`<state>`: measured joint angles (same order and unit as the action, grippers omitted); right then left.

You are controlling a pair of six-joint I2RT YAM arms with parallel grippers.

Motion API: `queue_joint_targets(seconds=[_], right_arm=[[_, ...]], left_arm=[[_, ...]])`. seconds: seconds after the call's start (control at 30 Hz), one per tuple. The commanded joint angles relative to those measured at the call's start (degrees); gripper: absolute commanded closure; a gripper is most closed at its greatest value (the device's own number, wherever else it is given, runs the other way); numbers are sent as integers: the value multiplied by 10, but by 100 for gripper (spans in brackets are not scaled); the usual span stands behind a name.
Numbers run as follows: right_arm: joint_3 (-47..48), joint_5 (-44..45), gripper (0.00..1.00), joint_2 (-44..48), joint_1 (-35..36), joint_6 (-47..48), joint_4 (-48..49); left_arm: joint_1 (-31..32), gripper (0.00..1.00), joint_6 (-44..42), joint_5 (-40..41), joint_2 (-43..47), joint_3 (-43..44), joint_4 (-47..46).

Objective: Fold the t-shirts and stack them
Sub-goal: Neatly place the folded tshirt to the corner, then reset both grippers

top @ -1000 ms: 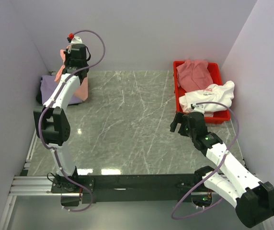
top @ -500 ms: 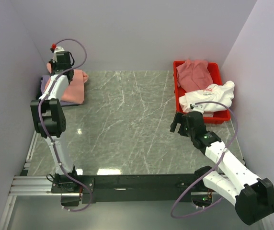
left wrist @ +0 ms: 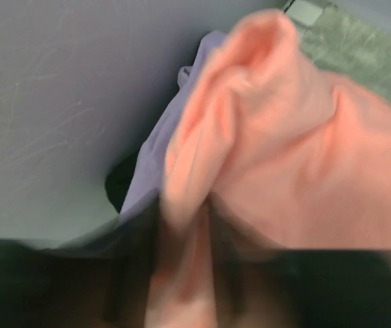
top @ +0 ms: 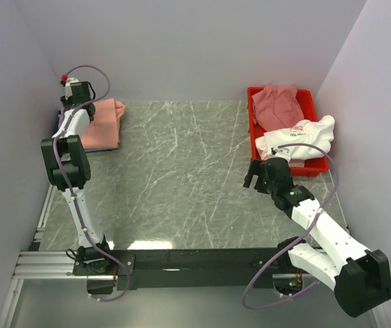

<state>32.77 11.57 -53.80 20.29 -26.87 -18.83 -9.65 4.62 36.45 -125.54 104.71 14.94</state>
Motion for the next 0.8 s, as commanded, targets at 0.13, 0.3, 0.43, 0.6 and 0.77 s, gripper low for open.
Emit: queue_joint_targets(seconds=[0.13,0.3,0.43,0.6,0.77], right_arm=[[28,17,1,0,-5,8,1],[25,13,1,16,-4,7,5],[23,4,1,23,-4,6,6],[19,-9,0,38,-4,6,11],[21,-23,0,50,-5,0,13]], left_arm=[[-20,1,56,-16,26,51,24],[-20,0,86,-40,82,57,42],[-20,0,122,-129,136,48,53],[-13,1,151,-212,216,-10,8],[14,0,219,-234,266,-17,60]])
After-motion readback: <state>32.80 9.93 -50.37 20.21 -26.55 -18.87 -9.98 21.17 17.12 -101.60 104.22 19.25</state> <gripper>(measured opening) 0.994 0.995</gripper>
